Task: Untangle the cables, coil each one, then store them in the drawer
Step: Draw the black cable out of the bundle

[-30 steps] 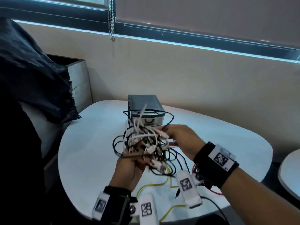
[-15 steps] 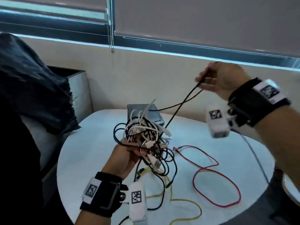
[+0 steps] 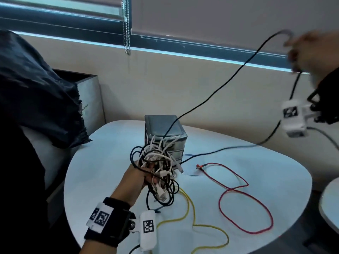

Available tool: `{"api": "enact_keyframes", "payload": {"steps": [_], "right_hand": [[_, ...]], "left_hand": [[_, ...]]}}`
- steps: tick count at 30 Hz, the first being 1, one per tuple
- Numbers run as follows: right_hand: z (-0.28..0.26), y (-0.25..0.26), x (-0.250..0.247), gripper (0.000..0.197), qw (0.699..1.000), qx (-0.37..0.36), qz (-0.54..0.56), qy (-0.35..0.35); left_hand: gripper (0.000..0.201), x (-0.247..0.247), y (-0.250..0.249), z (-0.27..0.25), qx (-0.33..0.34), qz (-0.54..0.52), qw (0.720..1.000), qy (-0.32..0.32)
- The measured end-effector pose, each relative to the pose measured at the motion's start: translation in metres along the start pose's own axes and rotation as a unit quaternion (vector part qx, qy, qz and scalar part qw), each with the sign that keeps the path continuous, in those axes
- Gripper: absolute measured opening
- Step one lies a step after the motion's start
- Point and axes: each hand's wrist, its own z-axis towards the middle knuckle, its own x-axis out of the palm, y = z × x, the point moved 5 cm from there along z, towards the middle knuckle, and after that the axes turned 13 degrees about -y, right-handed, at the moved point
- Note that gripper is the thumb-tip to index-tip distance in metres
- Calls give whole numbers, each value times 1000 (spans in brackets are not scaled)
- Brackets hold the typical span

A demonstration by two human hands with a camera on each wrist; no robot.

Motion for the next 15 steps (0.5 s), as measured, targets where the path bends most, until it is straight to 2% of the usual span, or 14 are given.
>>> {"api": "enact_keyframes", "payload": {"steps": [3, 5, 7, 9, 11, 12, 15], "right_hand": [[-66, -36, 40, 13, 990, -15, -99, 101], [-94, -60, 57, 16, 978, -32, -150, 141], [-120, -77, 67, 26, 960, -38, -227, 157], [-158, -85, 80, 35, 946, -66, -253, 193], [-205, -81, 93, 40, 934, -96, -233, 253], [-226, -80, 100, 41, 928, -89, -209, 295], [-282, -72, 117, 29, 884, -5, -87, 459]], "left_hand": [[43, 8, -8, -4, -8, -76, 997, -1], [48, 8, -10, -5, -28, -127, 992, 8], [53, 5, -10, -5, -55, -171, 984, 14], [52, 6, -11, -5, -64, -192, 979, 23], [51, 8, -13, -7, -67, -200, 977, 33], [51, 10, -14, -8, -64, -199, 977, 36], [58, 14, -18, -8, -49, -191, 980, 18]]}}
